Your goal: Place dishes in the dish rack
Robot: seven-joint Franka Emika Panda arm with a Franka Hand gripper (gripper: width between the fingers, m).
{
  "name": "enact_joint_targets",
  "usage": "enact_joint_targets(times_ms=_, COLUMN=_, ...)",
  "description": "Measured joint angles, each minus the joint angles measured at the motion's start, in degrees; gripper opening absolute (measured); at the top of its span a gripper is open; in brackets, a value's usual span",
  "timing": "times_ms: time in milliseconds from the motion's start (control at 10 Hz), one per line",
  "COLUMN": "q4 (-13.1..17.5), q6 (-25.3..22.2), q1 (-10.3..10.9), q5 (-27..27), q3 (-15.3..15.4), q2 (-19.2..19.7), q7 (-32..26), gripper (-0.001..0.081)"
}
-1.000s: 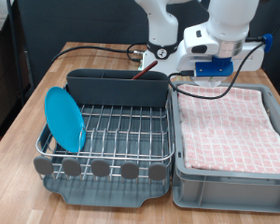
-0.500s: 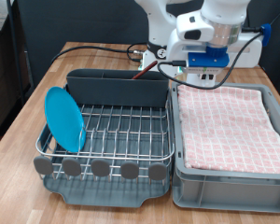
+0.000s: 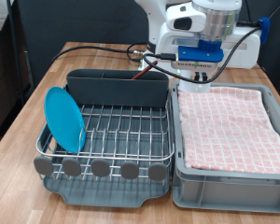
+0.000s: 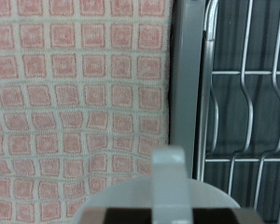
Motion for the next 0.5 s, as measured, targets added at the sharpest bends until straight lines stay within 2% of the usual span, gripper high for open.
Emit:
enact_joint_targets(times_ms=200, q4=1.8, q6=2.6, q1=-0.4, q5=-0.4, q3=-0.9, q2=1.6, q7=-1.8, gripper=0.0071)
enact_joint_targets(times_ms=500, q4=8.3, q6=4.0, q1=-1.8, q5=-0.3, q3=-2.2, q2=6.7, q7=-3.8, gripper=0.0071)
